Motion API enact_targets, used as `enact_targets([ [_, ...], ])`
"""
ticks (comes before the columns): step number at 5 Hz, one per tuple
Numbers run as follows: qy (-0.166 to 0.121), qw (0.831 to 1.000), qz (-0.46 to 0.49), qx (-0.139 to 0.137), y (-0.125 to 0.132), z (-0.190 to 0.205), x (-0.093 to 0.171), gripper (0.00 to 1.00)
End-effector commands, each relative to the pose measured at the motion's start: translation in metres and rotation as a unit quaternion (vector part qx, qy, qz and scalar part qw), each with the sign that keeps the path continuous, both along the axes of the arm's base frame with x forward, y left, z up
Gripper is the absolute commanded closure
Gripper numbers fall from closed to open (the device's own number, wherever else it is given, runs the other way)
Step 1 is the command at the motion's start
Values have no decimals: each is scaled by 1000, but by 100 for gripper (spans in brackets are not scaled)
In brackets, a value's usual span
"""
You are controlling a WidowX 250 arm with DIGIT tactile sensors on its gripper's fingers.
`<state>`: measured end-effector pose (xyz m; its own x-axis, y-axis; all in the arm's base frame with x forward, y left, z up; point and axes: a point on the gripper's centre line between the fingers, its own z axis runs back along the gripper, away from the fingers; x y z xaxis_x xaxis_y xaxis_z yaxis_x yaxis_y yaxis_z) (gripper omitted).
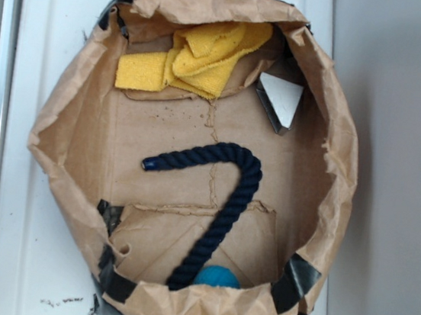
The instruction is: Grab the blue rope.
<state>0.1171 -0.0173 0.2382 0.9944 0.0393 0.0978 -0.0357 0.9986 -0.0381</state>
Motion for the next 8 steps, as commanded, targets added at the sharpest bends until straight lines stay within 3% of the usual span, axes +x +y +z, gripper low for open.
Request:
enact_targets([
  [1, 0, 1000, 0, 0, 0, 0, 0, 0],
  [2, -10, 1000, -6, 2, -1, -1, 50, 0],
  [3, -33, 999, -24, -14, 7, -12, 100, 0],
  [4, -71, 996, -55, -21, 22, -32, 135, 0],
  [5, -61, 996, -70, -5, 40, -80, 153, 0],
  [6, -42, 997, -61, 0, 47, -98, 152, 0],
  [8, -42, 997, -61, 0, 47, -98, 152, 0],
])
